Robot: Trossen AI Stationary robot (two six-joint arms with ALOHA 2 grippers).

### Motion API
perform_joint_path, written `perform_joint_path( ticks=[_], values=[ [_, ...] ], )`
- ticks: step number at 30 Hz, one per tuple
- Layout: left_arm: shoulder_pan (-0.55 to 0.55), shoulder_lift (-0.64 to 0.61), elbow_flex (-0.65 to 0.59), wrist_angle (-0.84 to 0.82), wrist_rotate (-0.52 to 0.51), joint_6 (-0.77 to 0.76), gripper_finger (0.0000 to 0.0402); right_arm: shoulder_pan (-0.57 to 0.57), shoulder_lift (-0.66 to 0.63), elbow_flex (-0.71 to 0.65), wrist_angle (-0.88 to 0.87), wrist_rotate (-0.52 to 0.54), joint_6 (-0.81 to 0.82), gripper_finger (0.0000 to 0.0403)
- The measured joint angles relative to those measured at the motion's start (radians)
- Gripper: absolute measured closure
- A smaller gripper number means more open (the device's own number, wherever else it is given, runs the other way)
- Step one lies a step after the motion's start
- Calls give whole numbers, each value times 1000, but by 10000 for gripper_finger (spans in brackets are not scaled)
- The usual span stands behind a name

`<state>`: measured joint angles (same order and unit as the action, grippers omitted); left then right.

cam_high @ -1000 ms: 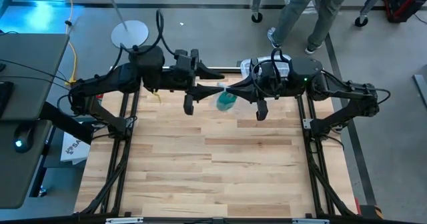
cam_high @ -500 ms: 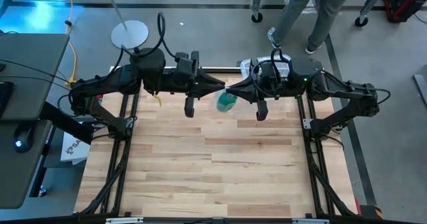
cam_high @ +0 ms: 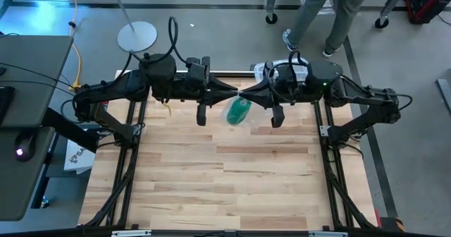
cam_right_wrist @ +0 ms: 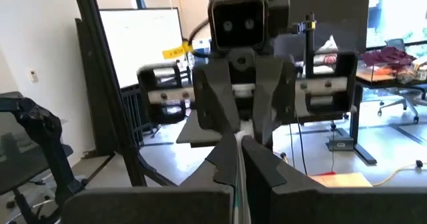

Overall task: Roll bandage
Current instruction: Close the transparent zip bag

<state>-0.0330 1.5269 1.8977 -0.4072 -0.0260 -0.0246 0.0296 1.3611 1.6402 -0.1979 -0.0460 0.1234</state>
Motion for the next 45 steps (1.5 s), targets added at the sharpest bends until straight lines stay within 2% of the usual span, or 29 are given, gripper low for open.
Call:
perform_joint_path(
  ticks=[8,12,18,22,28,34,41,45],
  values=[
    [-1,-21,-4,-22,18,-23,271,-1,-15,2,23,10,0,403],
    [-5,-37,-5,-13,2,-24,254,-1,-14,2,19,10,0,403],
    [-16,-46,-4,78,-91,25,273,-1,-14,2,15,8,0,403],
    [-15,-46,-4,130,-84,37,298,-1,-14,2,15,7,0,403],
    [-11,-25,-3,116,-82,37,351,-1,-14,2,15,3,0,403],
    [-11,-21,-2,21,-93,45,394,0,-13,2,8,1,0,403],
    [-11,-22,-2,-16,-119,53,373,-1,-13,2,14,2,0,403],
    [-14,-23,-3,-17,-79,71,348,0,-17,2,20,2,0,403]
  ],
)
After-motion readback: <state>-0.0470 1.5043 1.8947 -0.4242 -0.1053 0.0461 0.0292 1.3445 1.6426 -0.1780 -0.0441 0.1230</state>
